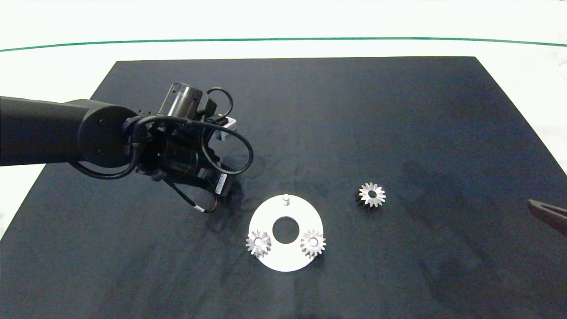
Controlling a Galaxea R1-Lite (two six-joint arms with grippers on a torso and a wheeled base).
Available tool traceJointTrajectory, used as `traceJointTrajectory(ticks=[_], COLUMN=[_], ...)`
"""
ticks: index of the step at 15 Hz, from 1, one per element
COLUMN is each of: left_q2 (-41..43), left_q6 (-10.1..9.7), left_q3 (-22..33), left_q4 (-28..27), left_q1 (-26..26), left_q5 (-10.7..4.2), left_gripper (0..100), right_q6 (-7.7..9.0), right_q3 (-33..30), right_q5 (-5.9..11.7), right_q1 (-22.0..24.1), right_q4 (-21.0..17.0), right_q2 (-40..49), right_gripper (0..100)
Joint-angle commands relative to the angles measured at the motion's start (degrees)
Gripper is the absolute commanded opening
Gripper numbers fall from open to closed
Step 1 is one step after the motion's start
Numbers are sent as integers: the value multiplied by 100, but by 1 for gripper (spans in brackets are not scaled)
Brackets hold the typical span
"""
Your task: Remove an incorrectly installed larger gear and replace it with the correct smaller gear
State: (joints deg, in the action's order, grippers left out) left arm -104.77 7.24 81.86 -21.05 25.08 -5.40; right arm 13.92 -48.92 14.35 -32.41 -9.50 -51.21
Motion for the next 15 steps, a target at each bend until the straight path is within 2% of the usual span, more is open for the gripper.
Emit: traceJointTrajectory(ticks=[1,4,6,9,13,15], left_q2=[0,26,18,70,360,712], left_q6=[5,23,23,5,5,14], left_q3=[-21,-47,-56,23,5,-74], left_q4=[-13,-13,-13,-22,-312,-400], left_q1=[6,-3,-3,-3,15,208], left_q5=[-40,-66,-154,-163,-172,-207], left_gripper=[51,45,41,35,34,34], right_q6=[14,14,14,14,32,32], right_q3=[14,14,14,14,23,32], right_q5=[7,7,7,7,7,7], right_q1=[-2,-2,-2,-2,-2,-2], right_q4=[0,0,0,0,0,0], right_q2=[-20,-20,-29,-12,-3,-12], right_gripper=[100,100,100,100,100,100])
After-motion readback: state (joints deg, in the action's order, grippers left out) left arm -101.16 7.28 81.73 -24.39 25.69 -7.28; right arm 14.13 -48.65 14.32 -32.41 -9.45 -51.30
